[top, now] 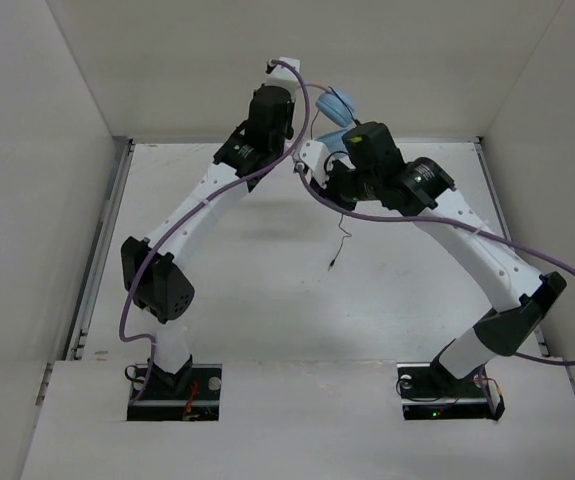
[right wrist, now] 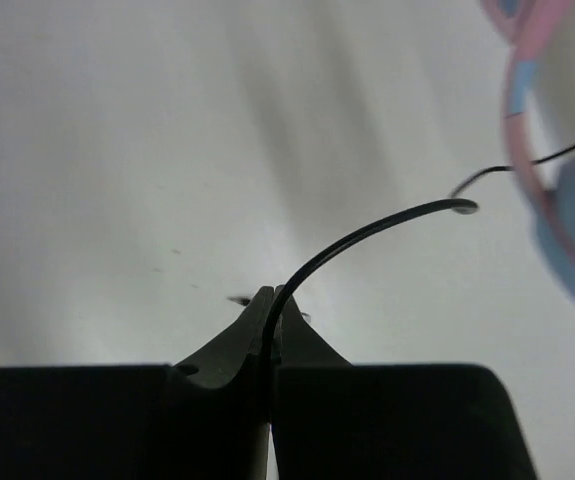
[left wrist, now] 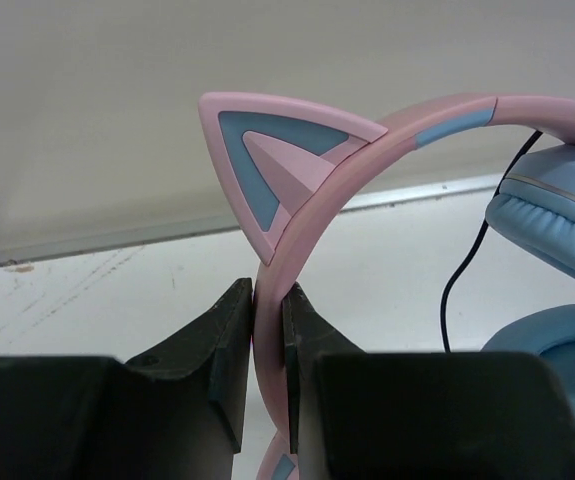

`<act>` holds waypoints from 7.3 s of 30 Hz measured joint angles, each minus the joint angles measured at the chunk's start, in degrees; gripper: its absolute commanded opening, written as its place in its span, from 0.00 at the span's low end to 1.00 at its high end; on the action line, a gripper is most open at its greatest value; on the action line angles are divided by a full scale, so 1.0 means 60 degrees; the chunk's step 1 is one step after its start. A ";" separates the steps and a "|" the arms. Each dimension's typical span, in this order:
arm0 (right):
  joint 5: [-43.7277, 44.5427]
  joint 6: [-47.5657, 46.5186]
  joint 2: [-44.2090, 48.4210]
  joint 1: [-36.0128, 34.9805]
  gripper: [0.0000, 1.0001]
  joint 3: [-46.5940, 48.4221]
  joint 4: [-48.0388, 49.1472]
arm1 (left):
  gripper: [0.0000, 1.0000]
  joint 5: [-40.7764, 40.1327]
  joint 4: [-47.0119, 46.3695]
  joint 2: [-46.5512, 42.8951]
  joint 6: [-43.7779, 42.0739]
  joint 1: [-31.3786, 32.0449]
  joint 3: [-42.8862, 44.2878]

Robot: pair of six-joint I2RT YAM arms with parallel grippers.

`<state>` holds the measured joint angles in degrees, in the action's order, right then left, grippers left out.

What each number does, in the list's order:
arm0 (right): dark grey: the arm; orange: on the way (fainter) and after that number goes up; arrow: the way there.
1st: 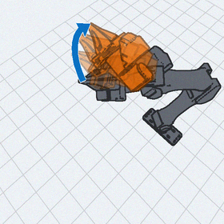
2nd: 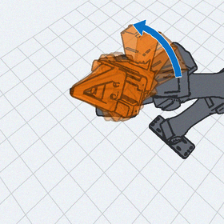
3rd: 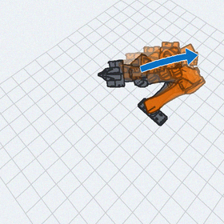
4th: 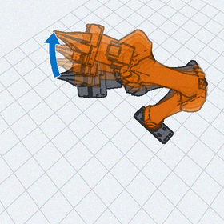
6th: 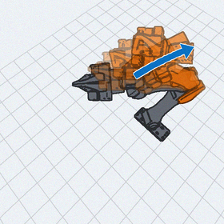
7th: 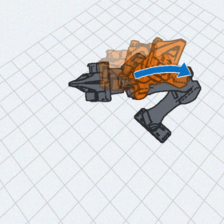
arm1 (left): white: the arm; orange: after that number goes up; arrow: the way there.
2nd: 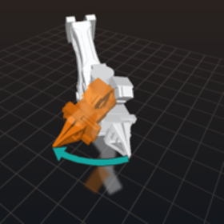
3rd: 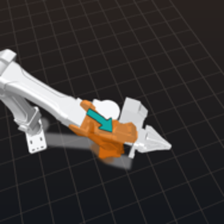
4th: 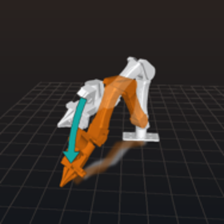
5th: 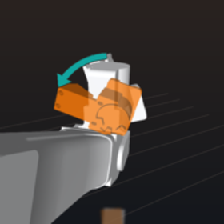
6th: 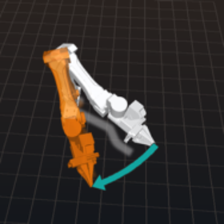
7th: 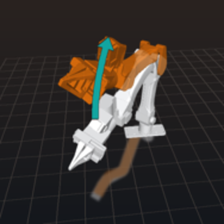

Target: Wrap the headphones

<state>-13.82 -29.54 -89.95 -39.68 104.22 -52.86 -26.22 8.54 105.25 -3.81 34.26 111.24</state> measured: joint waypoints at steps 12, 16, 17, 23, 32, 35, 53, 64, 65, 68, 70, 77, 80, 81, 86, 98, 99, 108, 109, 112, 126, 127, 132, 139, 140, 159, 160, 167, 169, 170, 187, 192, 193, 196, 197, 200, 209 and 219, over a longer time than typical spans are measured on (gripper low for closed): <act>0.4637 -0.4819 0.0149 -0.0069 0.00 -0.0022 0.0984 | 0.01 0.0492 0.0565 -0.0576 0.0117 0.0310 -0.1410; 0.5329 -0.6062 0.0448 -0.0073 0.00 -0.0266 0.1974 | 0.01 0.0696 0.0634 -0.0710 0.0248 0.0368 -0.1417; 0.5446 -0.6328 0.0546 -0.0073 0.00 -0.0390 0.2211 | 0.01 0.0783 0.0648 -0.0739 0.0280 0.0393 -0.1417; 0.5839 -0.7632 0.0962 -0.0040 0.00 -0.1326 0.3690 | 0.01 0.1202 0.0980 -0.0765 0.0459 0.0433 -0.1421; 0.5716 -0.8932 0.1304 0.0430 0.00 -0.3034 0.6207 | 0.01 0.2375 0.1617 -0.0794 0.0900 0.0546 -0.1668; 0.5552 -0.9275 0.1421 0.0561 0.00 -0.3515 0.7005 | 0.01 0.2907 0.1796 -0.0794 0.1078 0.0546 -0.1672; 0.3934 -0.8794 0.2000 0.1974 0.11 -0.4710 0.8572 | 0.01 0.5191 0.2098 -0.1279 0.1898 0.0539 -0.2022; 0.2911 -0.7260 0.2186 0.2546 0.15 -0.4666 0.8011 | 0.00 0.6058 0.2116 -0.1464 0.2091 0.0539 -0.2047; 0.2823 -0.7129 0.2186 0.2601 0.15 -0.4623 0.7890 | 0.00 0.6098 0.2120 -0.1464 0.2102 0.0539 -0.2047; 0.2535 -0.6765 0.2186 0.2812 0.15 -0.4390 0.7533 | 0.00 0.6251 0.2120 -0.1464 0.2160 0.0539 -0.2047; 0.2320 -0.6528 0.2186 0.2954 0.16 -0.4222 0.7344 | 0.00 0.6328 0.2120 -0.1464 0.2189 0.0539 -0.2051; 0.1501 -0.5767 0.2186 0.3439 0.17 -0.3905 0.6594 | 0.00 0.6699 0.2142 -0.1596 0.2240 0.0510 -0.2164; 0.1177 -0.5464 0.2186 0.3628 0.16 -0.3858 0.6302 | 0.00 0.6943 0.2186 -0.1650 0.2233 0.0517 -0.2164; 0.1078 -0.5366 0.2186 0.3676 0.16 -0.3858 0.6229 | 0.00 0.7020 0.2211 -0.1665 0.2233 0.0521 -0.2164; 0.0576 -0.4860 0.2178 0.3865 0.14 -0.3858 0.5858 | 0.00 0.7220 0.2262 -0.1734 0.2237 0.0521 -0.2164; -0.1566 -0.2182 0.2164 0.4819 0.14 -0.3865 0.5377 | 0.00 0.7377 0.2357 -0.1825 0.2306 0.0444 -0.1942; -0.1763 -0.1854 0.2164 0.4863 0.14 -0.3880 0.5391 | 0.00 0.7380 0.2371 -0.1825 0.2310 0.0437 -0.1843; -0.3246 0.0885 0.2164 0.4918 0.15 -0.4226 0.5752 | 0.00 0.7544 0.2597 -0.1825 0.2415 0.0474 -0.0849; -0.3391 0.1166 0.2164 0.4918 0.15 -0.4237 0.5803 | 0.00 0.7541 0.2648 -0.1825 0.2419 0.0481 -0.0743; -0.3814 0.1978 0.2164 0.4918 0.16 -0.4248 0.6116 | 0.00 0.7552 0.2667 -0.1825 0.2488 0.0477 -0.0568; -0.5515 0.5526 0.2022 0.5832 0.27 -0.4452 0.7792 | 0.00 0.8076 0.2470 -0.1825 0.2991 0.0474 -0.0426; -0.5599 0.5723 0.2022 0.5883 0.28 -0.4503 0.7934 | 0.00 0.8091 0.2470 -0.1825 0.3009 0.0470 -0.0426; -0.5967 0.6677 0.2022 0.5989 0.31 -0.4819 0.8579 | 0.00 0.8123 0.2481 -0.1821 0.3126 0.0401 -0.0339; -0.6306 0.8083 0.2022 0.5996 0.39 -0.5799 0.9799 | 0.00 0.8160 0.2357 -0.1712 0.3413 0.0244 0.0284; -0.6320 0.8222 0.2022 0.5996 0.39 -0.5952 0.9949 | 0.00 0.8189 0.2320 -0.1687 0.3486 0.0200 0.0382; -0.6528 1.1231 0.1982 0.5705 0.43 -0.7435 1.2786 | 0.00 0.8542 0.1741 -0.0965 0.5235 -0.0248 0.1625; -0.6524 1.1340 0.1949 0.5606 0.43 -0.7453 1.2939 | 0.00 0.8557 0.1712 -0.0892 0.5300 -0.0248 0.1752; -0.6524 1.1719 0.1756 0.5490 0.43 -0.7457 1.3631 | 0.00 0.8630 0.1592 -0.0787 0.5479 -0.0204 0.2055; -0.6528 1.1708 0.1741 0.5730 0.44 -0.7453 1.3642 | 0.00 0.8637 0.1592 -0.0787 0.5479 -0.0229 0.2055; -0.6528 1.1693 0.1741 0.5869 0.44 -0.7453 1.3635 | 0.00 0.8637 0.1592 -0.0787 0.5479 -0.0233 0.2055; -0.6521 1.1282 0.1734 0.5890 0.45 -0.7355 1.3533 | 0.00 0.8746 0.1577 -0.0787 0.5552 -0.0364 0.2055; -0.6524 1.1245 0.1647 0.5563 0.45 -0.7311 1.3537 | 0.00 0.8765 0.1577 -0.0787 0.5552 -0.0259 0.2080; -0.6524 1.1245 0.1596 0.5555 0.45 -0.7311 1.3533 | 0.00 0.8765 0.1574 -0.0787 0.5555 -0.0240 0.2095; -0.6517 1.1242 0.1461 0.5555 0.45 -0.7311 1.3515 | 0.00 0.8768 0.1559 -0.0787 0.5555 -0.0193 0.2153; -0.6517 1.1242 0.1417 0.5555 0.45 -0.7308 1.3508 | 0.00 0.8768 0.1555 -0.0787 0.5555 -0.0168 0.2175; -0.6506 1.1234 0.1410 0.5555 0.45 -0.7308 1.3475 | 0.00 0.8772 0.1559 -0.0787 0.5555 -0.0146 0.2280; -0.6400 1.1227 0.1341 0.5461 0.44 -0.7348 1.3475 | 0.00 0.8790 0.1534 -0.0787 0.5584 -0.0095 0.2838; -0.6320 1.1336 0.1239 0.4437 0.31 -0.7981 1.3901 | 0.00 0.8783 0.1501 -0.0619 0.5639 -0.0102 0.3056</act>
<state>-51.75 38.48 -82.52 -13.06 56.34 30.55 26.48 17.54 101.54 30.02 33.65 129.58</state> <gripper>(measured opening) 0.345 0.127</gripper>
